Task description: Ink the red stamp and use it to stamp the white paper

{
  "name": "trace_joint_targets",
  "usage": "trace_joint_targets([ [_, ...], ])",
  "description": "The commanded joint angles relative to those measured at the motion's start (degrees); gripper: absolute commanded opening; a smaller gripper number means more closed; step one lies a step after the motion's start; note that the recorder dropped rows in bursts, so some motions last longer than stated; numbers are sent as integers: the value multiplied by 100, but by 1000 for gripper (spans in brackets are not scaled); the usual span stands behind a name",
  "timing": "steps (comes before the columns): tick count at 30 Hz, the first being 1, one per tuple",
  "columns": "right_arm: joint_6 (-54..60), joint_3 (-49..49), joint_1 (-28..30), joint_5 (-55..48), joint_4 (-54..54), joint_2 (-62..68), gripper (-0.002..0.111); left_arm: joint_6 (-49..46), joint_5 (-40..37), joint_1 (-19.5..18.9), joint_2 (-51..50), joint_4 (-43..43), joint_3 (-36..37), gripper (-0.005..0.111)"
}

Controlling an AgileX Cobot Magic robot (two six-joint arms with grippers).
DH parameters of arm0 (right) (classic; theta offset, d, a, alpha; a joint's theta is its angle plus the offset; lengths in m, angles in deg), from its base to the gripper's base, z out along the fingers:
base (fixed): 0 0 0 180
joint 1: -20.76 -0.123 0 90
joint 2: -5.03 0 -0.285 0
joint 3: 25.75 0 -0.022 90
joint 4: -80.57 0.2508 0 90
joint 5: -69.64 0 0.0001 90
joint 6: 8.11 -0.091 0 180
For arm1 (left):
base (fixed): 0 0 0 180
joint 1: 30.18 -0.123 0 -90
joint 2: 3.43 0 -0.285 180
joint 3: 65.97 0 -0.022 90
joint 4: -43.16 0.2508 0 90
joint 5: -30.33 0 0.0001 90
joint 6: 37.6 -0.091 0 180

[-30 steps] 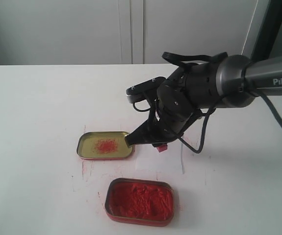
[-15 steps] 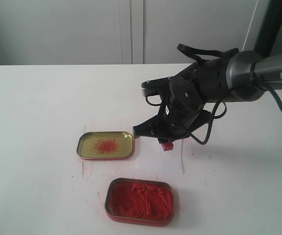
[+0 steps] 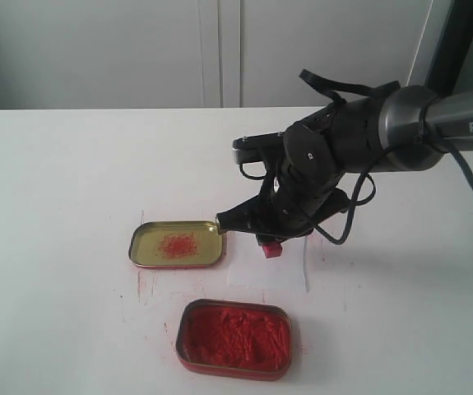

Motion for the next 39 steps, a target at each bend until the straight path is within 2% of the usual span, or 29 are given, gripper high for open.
trace_joint_targets([
  [1,57,-42,43,104,6,5,0,22,25,28,2,-33,10,0],
  [39,57,-19,43,237,6,198,0,22,25,28,2,-33,10,0],
])
